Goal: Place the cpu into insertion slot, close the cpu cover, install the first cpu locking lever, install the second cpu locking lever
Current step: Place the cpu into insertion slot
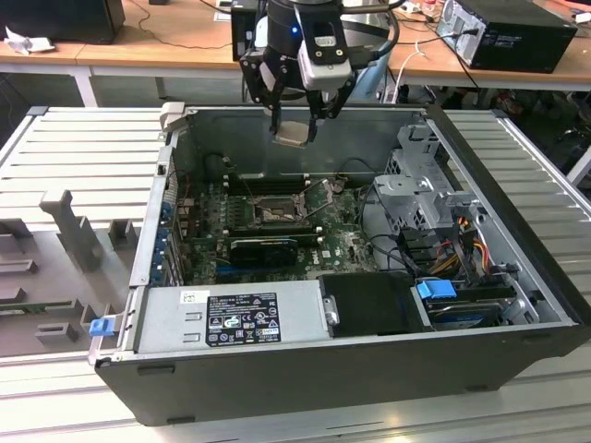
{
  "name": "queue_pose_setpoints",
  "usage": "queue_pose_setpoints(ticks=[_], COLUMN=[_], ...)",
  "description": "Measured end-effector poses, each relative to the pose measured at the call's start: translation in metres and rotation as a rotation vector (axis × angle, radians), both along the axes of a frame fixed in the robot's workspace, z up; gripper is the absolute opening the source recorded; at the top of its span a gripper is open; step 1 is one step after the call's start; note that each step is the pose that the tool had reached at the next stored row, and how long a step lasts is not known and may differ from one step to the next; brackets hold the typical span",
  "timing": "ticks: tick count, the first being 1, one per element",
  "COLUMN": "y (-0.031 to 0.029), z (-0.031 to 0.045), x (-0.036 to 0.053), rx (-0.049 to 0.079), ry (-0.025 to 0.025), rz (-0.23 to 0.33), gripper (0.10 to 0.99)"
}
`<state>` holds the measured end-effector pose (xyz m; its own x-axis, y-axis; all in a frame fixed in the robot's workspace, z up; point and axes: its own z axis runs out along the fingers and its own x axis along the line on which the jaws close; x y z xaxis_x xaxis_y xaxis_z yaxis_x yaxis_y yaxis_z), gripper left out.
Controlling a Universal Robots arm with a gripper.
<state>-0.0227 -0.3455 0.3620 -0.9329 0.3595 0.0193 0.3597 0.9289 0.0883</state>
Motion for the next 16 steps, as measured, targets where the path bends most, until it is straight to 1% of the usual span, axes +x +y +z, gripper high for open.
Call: queue_pose_setpoints(ticks=[2, 6, 13, 16], y=[0.0000, 0.0000, 0.0000, 0.0000], z=[-0.0001, -0.0001, -0.0002, -0.0002], x=[0.0000, 0.0000, 0.0000, 0.0000], rx=[0.000, 0.000, 0.000, 0.000], ry=[0.0000, 0.0000, 0.0000, 0.0000], rz=[-0.038, -0.075, -0.155, -0.179], gripper=[0.529, 0.529, 0.529, 0.529])
